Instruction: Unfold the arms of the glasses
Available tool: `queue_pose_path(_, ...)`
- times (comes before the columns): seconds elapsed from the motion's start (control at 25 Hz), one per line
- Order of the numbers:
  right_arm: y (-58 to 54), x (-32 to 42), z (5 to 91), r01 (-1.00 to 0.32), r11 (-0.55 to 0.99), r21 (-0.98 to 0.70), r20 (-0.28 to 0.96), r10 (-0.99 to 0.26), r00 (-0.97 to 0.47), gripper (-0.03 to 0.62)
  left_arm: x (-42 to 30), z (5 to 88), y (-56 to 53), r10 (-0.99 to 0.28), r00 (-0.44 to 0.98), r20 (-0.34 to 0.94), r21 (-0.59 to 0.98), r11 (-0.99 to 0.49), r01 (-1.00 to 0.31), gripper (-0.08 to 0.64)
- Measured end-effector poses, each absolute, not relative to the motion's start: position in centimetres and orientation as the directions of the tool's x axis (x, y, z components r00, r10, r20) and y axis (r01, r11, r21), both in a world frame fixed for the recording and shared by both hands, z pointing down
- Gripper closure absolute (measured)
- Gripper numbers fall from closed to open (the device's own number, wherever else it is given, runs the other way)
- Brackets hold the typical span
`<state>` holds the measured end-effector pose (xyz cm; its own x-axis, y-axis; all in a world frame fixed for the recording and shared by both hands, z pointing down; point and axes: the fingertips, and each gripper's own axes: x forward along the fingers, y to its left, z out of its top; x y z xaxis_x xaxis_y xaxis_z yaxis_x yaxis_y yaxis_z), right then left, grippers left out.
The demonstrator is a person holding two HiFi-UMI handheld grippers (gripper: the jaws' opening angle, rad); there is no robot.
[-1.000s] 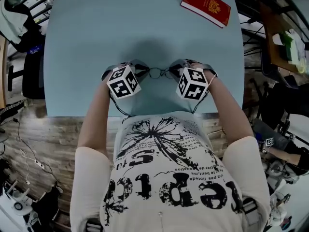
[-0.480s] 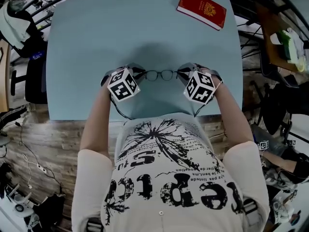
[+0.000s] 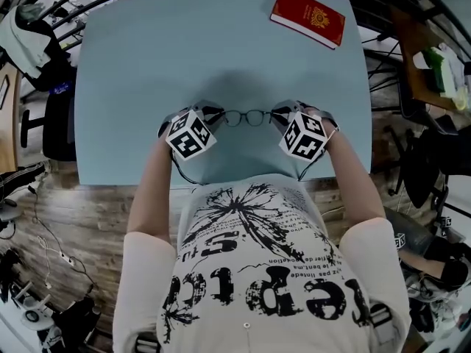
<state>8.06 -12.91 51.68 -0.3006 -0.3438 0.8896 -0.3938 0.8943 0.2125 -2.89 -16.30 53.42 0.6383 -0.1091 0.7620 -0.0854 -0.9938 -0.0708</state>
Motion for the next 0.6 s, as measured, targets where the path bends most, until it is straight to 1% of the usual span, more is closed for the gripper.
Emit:
queue_pose_path(0.24,-13.2,7.9,51.7,-0.411,0.882,0.229,0.879,-0.369,-0.302,0.563,-2.8,53.1,-15.9,-0.116,0.667,0.736,-0.052,-0.992,-0.115,0.524)
queue_pose_path(0.28,-13.2,7.9,51.7,-0.416,0.88,0.229,0.878,-0.371,-0.302,0.559,-2.8,53.1,-15.8,-0.118,0.671,0.732,-0.049,-0.991,-0.122,0.493)
queue_pose_path(0.32,-13.1,7.9,51.8,-0.419,0.879,0.228,0.878,-0.371,-0.301,0.549,-3.0,53.2,-15.7,-0.123,0.674,0.729,-0.048,-0.991,-0.129,0.441)
queue_pose_path(0.36,-13.0,7.8,51.9,-0.422,0.878,0.225,0.879,-0.369,-0.301,0.527,-3.1,53.3,-15.6,-0.13,0.675,0.726,-0.05,-0.989,-0.136,0.417)
queue_pose_path(0.44,-12.7,7.8,52.1,-0.429,0.875,0.223,0.878,-0.371,-0.301,0.486,-3.5,53.4,-15.5,-0.149,0.674,0.723,-0.057,-0.986,-0.157,0.4)
queue_pose_path(0.6,-11.8,8.2,52.3,-0.463,0.859,0.218,0.872,-0.385,-0.304,0.476,-4.6,53.2,-14.7,-0.182,0.68,0.71,-0.06,-0.978,-0.199,0.393)
